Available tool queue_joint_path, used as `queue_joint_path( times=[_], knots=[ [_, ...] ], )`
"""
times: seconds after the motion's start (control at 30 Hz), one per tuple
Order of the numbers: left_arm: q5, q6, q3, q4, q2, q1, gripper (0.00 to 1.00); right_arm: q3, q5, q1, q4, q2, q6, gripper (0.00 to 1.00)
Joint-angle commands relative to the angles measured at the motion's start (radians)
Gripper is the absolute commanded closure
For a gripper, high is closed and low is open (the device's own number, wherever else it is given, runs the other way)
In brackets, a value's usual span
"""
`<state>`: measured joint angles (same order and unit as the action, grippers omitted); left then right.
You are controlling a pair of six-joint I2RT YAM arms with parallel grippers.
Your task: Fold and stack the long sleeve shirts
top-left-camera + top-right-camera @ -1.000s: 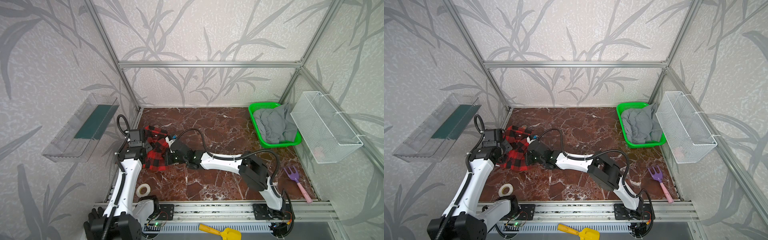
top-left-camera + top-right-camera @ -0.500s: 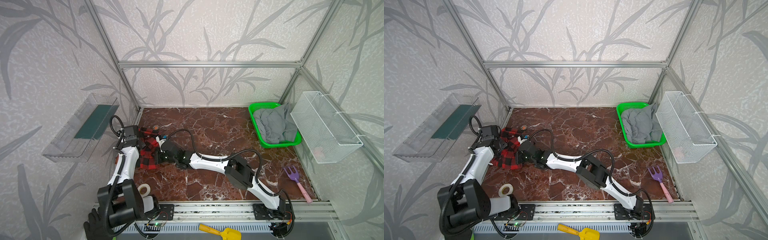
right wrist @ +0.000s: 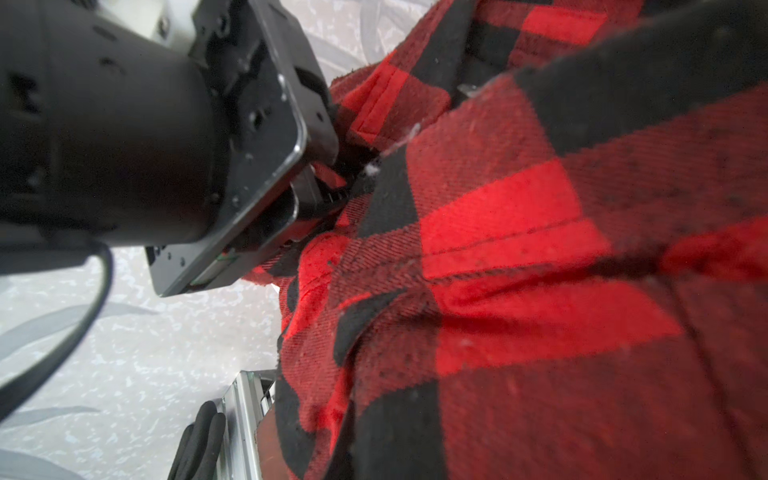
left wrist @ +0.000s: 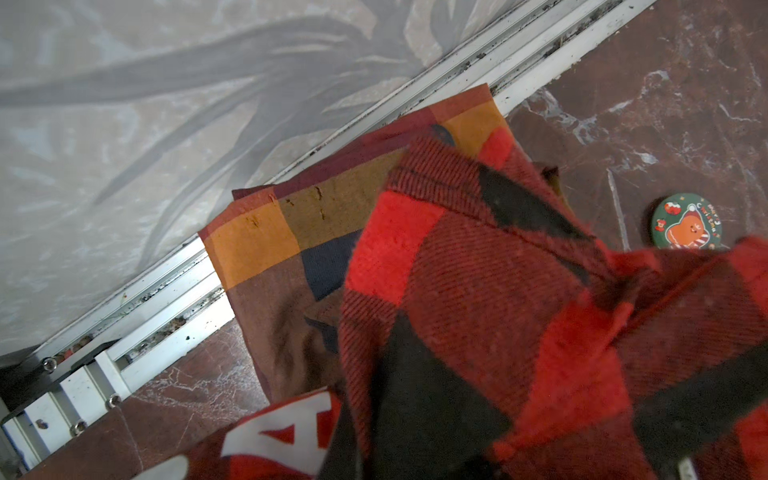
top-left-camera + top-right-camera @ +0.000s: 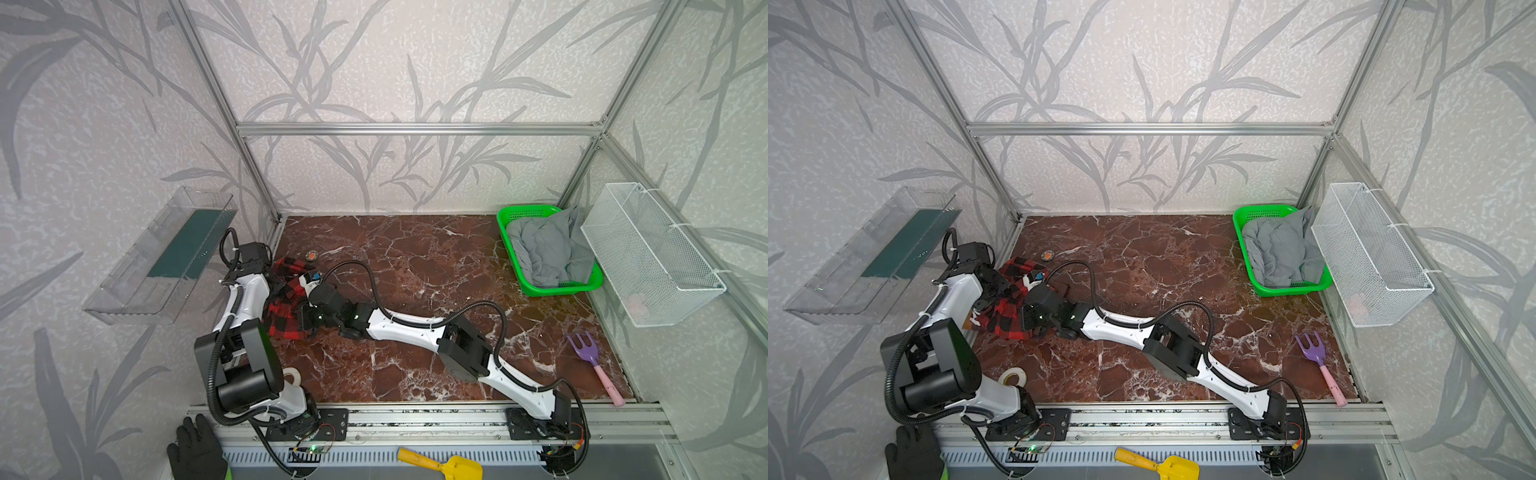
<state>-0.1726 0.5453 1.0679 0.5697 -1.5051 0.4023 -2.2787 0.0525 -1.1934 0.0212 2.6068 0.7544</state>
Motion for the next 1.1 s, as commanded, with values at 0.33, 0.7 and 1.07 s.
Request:
queue_joint_path(
  times=[0.33,0.7,1.07],
  knots=[
    [0.076,0.016,0.021,-0.017,0.024,0.013,0.51,-0.095,0.001,-0.007,-0.019,0.084,-0.003,1.0],
    [0.135,0.01,-0.03,-0.042,0.135,-0.003,0.26,-0.087,0.009,0.016,0.0,0.101,0.055,1.0],
    [0.128,-0.009,-0.085,-0.064,0.281,-0.066,0.01,-0.129,-0.008,0.025,-0.05,0.138,0.057,1.0]
  ],
)
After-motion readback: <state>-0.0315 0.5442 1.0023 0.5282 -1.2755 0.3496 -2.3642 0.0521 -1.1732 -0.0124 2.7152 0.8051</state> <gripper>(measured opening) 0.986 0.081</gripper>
